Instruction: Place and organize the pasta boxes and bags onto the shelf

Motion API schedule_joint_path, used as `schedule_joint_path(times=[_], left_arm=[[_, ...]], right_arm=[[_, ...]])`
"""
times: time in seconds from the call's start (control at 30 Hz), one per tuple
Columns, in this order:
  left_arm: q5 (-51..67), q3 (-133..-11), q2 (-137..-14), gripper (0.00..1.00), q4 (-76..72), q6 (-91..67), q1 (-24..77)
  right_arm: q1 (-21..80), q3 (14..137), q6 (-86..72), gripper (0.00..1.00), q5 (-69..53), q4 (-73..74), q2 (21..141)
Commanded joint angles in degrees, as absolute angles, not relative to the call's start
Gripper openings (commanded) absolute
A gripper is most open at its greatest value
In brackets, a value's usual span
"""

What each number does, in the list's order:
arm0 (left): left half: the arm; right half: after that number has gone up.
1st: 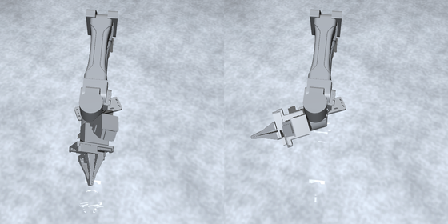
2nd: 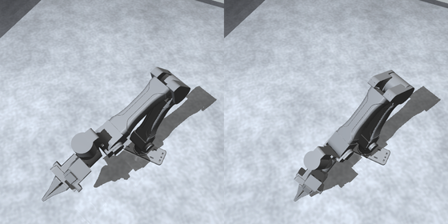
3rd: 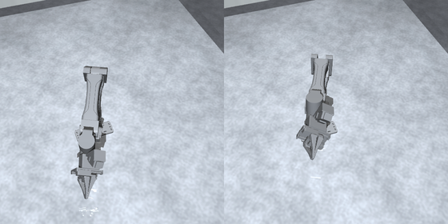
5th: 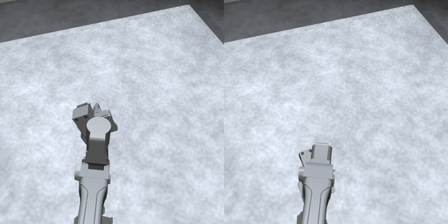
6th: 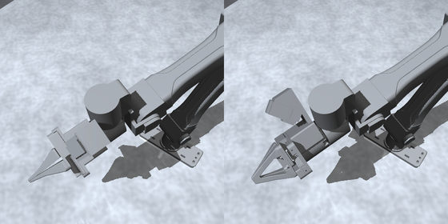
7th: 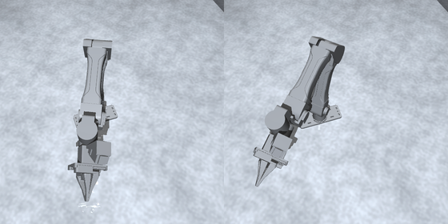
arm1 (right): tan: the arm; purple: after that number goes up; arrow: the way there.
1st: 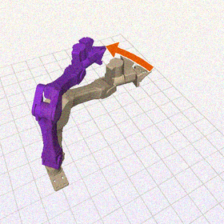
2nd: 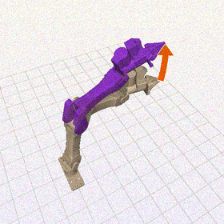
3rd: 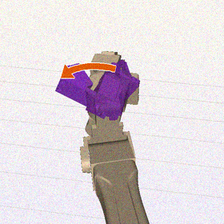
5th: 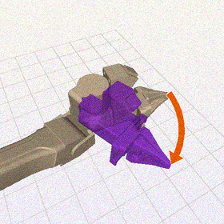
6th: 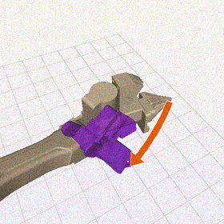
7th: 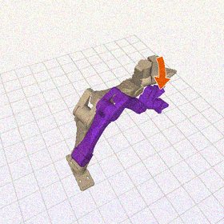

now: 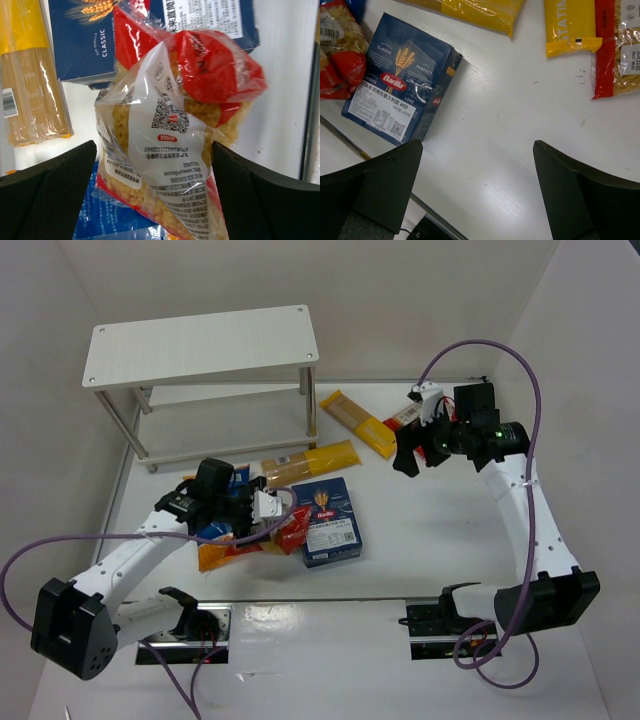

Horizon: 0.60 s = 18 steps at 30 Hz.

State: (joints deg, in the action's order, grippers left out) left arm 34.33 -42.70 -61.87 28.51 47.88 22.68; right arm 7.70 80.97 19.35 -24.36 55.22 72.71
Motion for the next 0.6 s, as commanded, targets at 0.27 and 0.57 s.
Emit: schedule_joint_path(times=[0.27, 0.57], left_arm=[[34.0, -43.2, -71.8, 1.00, 25.2, 48.3, 24.5], [34.6, -53.0, -83.5, 0.00, 31.8, 46.7, 25.7]], right_arm=[[6.7, 79.5, 20.5, 1.00, -26.0, 52.4, 70.4], [6.2, 77.3, 20.5, 1.00, -25.5, 51.9, 69.2]])
